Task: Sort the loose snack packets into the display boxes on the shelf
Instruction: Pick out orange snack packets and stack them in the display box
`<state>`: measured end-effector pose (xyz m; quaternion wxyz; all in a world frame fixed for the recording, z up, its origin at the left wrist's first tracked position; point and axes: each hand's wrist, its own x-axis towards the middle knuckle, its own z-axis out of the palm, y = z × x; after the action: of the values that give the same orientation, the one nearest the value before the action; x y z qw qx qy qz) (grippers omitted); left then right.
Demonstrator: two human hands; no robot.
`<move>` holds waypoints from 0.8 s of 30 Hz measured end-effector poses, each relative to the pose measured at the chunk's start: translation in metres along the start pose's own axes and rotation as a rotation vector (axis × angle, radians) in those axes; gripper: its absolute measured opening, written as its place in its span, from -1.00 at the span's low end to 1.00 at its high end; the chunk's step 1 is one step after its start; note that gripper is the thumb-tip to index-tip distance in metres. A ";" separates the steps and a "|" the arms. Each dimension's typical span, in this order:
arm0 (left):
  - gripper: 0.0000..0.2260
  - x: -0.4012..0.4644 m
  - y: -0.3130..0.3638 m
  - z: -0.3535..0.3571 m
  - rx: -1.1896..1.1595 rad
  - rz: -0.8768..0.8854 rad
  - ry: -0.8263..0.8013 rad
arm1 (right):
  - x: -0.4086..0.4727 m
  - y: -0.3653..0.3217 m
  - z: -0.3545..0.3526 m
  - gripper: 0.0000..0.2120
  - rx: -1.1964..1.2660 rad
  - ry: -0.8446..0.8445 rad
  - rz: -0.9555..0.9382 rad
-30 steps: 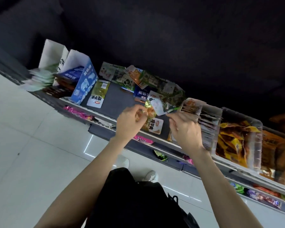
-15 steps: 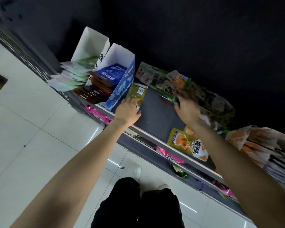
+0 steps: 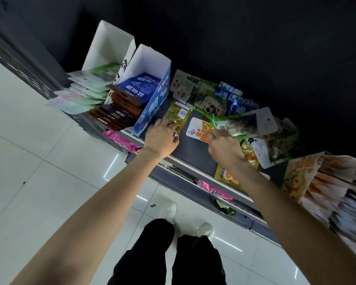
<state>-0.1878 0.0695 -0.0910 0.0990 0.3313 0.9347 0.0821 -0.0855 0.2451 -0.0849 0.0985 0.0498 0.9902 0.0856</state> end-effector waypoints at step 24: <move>-0.83 -0.071 0.106 -0.113 -1.017 0.138 -0.504 | -0.172 0.038 -0.128 -0.59 1.836 0.400 0.827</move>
<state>-0.0971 0.0956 0.0511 0.4604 0.3113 0.7013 0.4464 0.0590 0.2417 0.0778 -0.1816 0.4281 0.5775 -0.6710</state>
